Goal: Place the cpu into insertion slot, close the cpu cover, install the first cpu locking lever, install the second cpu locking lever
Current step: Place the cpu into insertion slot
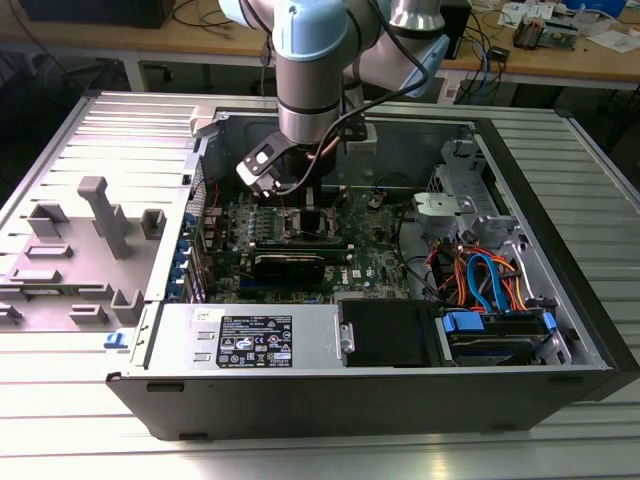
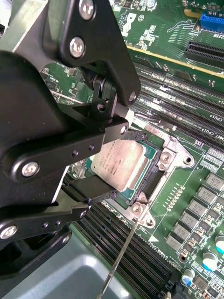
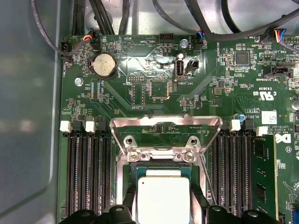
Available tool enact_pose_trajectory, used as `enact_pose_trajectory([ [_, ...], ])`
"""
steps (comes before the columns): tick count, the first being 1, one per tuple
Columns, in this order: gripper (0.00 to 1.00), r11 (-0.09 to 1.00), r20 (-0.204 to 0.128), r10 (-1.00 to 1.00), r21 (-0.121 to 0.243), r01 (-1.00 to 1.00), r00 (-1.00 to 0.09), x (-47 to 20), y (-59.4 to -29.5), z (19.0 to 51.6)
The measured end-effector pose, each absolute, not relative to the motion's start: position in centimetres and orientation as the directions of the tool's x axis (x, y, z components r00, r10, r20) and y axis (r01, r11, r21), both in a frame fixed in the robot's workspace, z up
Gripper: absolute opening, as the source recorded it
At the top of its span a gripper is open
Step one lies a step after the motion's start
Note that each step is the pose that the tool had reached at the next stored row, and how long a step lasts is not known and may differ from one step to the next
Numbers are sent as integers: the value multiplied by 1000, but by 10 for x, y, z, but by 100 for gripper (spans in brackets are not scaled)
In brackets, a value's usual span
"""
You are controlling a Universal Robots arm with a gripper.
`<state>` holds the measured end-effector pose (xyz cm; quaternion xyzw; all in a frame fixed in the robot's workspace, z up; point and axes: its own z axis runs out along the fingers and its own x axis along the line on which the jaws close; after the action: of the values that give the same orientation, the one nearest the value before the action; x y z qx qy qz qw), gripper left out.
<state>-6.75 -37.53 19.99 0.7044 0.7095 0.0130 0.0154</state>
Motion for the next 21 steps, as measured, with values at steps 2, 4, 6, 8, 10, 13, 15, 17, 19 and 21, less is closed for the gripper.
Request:
enact_pose_trajectory([
  [2,55,7,-4,1000,40,999,-7,-67,-375,200],
  [4,55,7,-4,1000,40,999,-7,-67,-375,200],
  [6,55,7,-4,1000,40,999,-7,-67,-375,200],
  [8,55,7,-4,1000,40,999,-7,-67,-375,200],
  [10,55,7,-3,1000,40,999,-7,-67,-375,200],
  [13,62,7,-4,1000,40,999,-7,-67,-375,200],
  [15,62,7,-4,1000,40,999,-7,-67,-375,200],
  [17,62,7,-4,1000,40,999,-7,-67,-375,200],
  [19,62,7,-3,1000,40,999,-7,-67,-375,200],
  [21,62,7,-3,1000,40,999,-7,-67,-375,199],
])
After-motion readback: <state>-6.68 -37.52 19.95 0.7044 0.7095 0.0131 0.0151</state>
